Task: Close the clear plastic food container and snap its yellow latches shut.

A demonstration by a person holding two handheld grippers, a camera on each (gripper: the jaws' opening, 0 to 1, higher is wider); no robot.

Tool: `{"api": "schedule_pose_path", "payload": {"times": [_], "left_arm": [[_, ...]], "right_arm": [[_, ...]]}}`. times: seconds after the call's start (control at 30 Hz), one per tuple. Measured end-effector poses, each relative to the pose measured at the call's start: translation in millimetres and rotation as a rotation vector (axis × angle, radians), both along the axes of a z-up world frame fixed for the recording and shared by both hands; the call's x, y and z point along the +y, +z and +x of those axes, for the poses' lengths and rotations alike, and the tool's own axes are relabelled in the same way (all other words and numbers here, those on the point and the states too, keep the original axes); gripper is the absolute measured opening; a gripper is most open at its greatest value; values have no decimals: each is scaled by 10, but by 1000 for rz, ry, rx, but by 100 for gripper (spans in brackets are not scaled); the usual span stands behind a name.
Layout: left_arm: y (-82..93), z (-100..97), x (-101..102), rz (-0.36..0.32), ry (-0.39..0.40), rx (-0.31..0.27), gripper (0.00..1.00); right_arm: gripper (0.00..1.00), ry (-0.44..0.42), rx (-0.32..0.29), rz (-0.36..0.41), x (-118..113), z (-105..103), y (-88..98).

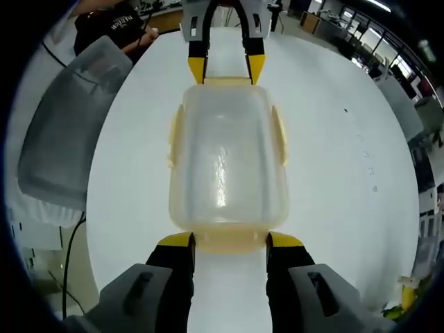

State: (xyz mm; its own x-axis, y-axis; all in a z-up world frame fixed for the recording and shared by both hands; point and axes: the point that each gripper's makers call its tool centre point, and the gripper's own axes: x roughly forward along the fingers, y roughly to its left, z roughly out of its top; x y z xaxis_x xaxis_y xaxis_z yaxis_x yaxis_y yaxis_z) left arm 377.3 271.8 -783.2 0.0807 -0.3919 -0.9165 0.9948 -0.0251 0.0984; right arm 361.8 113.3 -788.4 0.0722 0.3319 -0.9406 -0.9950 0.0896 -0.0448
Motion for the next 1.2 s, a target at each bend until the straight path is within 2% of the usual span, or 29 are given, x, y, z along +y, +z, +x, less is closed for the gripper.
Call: {"api": "schedule_pose_path", "payload": {"times": [0.47,0.87,1.03,1.2], "left_arm": [[9,-4,12,16,-33,-16,35],[-1,-9,-4,19,-37,-13,35],[-27,-27,-10,29,-35,-11,35],[-18,-21,-4,31,-39,-16,35]], "right_arm": [[38,-23,17,34,26,-72,52],[38,-34,27,25,17,-103,9],[38,-44,38,14,-3,-133,-65],[39,-54,40,35,-1,-130,-46]]}}
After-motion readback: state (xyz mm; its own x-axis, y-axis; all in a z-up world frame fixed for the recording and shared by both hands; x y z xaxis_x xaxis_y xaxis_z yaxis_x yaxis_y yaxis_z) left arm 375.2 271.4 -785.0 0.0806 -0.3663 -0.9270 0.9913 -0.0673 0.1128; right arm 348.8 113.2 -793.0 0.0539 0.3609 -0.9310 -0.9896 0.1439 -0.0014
